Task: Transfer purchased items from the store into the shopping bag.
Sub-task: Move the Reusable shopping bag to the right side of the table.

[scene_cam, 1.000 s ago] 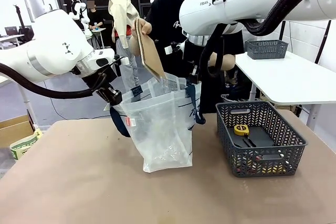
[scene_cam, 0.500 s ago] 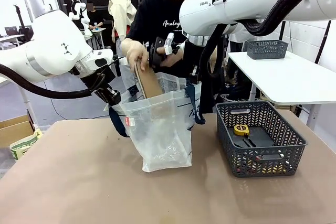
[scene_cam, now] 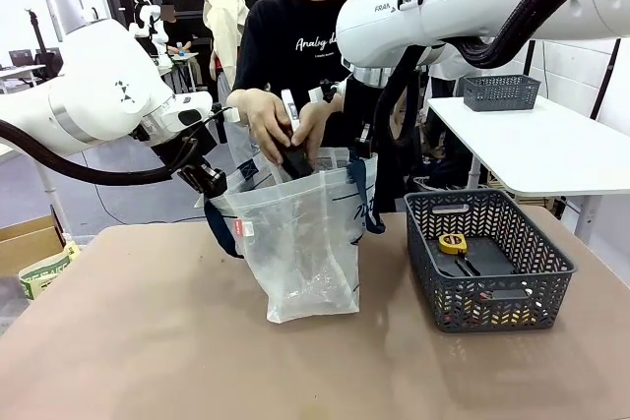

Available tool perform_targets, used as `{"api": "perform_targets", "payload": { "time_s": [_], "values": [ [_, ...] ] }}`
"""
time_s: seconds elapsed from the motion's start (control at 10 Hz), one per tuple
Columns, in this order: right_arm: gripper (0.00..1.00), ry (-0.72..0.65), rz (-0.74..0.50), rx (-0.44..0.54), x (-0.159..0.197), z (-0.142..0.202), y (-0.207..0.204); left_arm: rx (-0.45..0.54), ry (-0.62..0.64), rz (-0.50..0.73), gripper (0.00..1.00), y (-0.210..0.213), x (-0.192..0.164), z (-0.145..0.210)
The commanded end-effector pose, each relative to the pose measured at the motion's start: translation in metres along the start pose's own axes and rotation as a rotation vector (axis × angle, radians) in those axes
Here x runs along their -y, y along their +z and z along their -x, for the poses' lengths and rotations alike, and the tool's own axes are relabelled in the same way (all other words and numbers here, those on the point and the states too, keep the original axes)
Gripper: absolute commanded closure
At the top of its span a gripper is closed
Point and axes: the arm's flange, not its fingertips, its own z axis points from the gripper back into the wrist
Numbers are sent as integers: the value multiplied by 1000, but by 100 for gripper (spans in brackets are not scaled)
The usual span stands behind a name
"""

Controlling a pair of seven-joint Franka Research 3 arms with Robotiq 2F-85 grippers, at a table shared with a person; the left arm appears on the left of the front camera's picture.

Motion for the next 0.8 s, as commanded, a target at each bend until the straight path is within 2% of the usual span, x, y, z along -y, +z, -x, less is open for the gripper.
{"api": "perform_targets", "payload": {
  "time_s": [0.0, 0.7],
  "values": [
    [100, -1, 1, 1, 0, 0, 1, 0, 1, -1, 100, 0, -1, 0],
    [100, -1, 1, 1, 0, 0, 1, 0, 1, -1, 100, 0, -1, 0]
  ]
}}
